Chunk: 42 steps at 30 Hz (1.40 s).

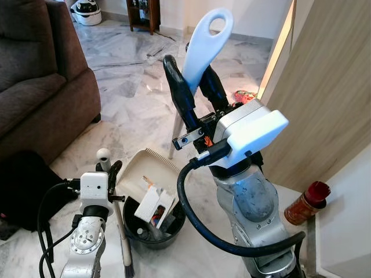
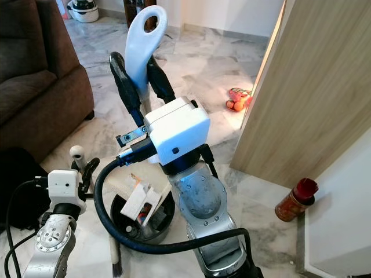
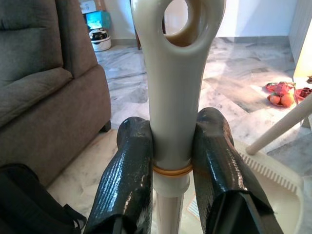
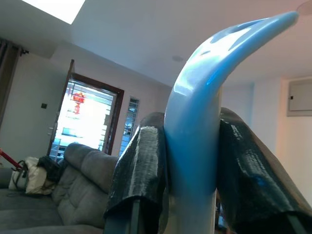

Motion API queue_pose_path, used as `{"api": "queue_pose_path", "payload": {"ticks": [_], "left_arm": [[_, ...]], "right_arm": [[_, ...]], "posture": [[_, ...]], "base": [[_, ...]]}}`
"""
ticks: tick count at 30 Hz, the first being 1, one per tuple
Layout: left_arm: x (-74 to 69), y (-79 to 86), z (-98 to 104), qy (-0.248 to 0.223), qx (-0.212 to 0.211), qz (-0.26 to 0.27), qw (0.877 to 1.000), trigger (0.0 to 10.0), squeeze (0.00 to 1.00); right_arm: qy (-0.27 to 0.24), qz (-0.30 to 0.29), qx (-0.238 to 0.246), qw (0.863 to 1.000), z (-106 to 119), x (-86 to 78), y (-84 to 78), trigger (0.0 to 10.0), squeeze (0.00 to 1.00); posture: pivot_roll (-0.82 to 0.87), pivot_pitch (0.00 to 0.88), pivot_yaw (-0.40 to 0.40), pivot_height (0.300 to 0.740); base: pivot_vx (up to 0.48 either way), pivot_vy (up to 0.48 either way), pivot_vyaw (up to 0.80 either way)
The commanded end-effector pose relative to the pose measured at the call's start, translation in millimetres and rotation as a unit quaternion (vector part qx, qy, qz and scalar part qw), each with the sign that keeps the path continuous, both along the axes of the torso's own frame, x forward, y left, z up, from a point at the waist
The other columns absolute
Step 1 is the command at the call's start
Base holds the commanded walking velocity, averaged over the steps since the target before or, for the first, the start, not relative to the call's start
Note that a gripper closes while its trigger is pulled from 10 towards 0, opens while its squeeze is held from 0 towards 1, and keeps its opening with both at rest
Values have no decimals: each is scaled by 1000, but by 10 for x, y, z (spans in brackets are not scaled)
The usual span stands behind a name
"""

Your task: Sweep floor

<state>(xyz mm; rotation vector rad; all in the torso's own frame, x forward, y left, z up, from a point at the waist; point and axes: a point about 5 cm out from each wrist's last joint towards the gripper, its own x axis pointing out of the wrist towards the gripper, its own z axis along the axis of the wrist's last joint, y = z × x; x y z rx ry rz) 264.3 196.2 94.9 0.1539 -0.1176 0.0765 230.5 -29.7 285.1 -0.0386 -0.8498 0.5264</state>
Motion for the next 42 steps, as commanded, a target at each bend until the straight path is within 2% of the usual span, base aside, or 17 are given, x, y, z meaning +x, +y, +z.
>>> {"api": "queue_pose_path", "payload": {"ticks": [1, 10, 15, 17, 19, 24, 26, 27, 30, 31, 35, 39, 42], "left_arm": [[19, -35, 121, -28, 16, -12, 999, 10000, 0], [17, -37, 111, -25, 17, -12, 999, 10000, 0], [18, -46, 108, -24, 16, -14, 999, 10000, 0], [19, -46, 107, -24, 16, -15, 999, 10000, 0], [21, -48, 106, -24, 16, -15, 999, 10000, 0], [20, -47, 106, -24, 16, -15, 999, 10000, 0], [18, -41, 105, -24, 16, -16, 999, 10000, 0], [18, -41, 105, -24, 16, -16, 999, 10000, 0], [19, -38, 104, -24, 16, -16, 999, 10000, 0], [20, -40, 103, -23, 17, -17, 999, 10000, 0], [21, -47, 99, -22, 16, -20, 999, 10000, 0], [20, -68, 98, -22, 15, -24, 999, 10000, 0], [15, -67, 101, -23, 15, -25, 999, 10000, 0]], "right_arm": [[-44, 8, 16, 999, 128, -111, -17, 10000, 0], [-43, 3, 7, 999, 102, -101, -9, 10000, 0], [-38, -44, 0, 998, 58, -13, -95, 10000, 0], [-33, -77, -16, 996, 23, 78, -180, 10000, 0], [-25, -123, -26, 992, -20, 216, -354, 10000, 0], [-23, -146, -23, 989, -27, 261, -442, 10000, 0], [1, -206, -2, 979, -79, 360, -640, 10000, 0], [1, -206, -2, 979, -79, 360, -640, 10000, 0], [22, -247, 19, 969, -149, 422, -781, 10000, 0], [43, -254, 34, 966, -214, 458, -849, 10000, 0], [70, -270, 29, 960, -371, 509, -943, 10000, 0], [130, -302, 31, 944, -722, 570, -1097, 10000, 0], [137, -309, 25, 941, -792, 575, -1124, 10000, 0]], "posture": [[121, 118, -23, 740], [120, 117, -24, 740], [119, 117, -24, 740], [116, 117, -24, 740], [117, 116, -23, 740], [118, 114, -23, 740], [118, 111, -21, 740], [118, 111, -21, 740], [117, 109, -20, 740], [116, 108, -19, 740], [112, 103, -16, 740], [113, 96, -16, 740], [115, 92, -15, 740]], "base": [[0, 0, 0], [0, 0, 0], [0, 0, 0], [0, 0, 0], [0, 0, 0], [0, 0, 0], [0, 0, 0], [0, 0, 0], [0, 0, 0], [0, 0, 0], [0, 0, 0], [0, 0, 0], [0, 0, 0]]}}
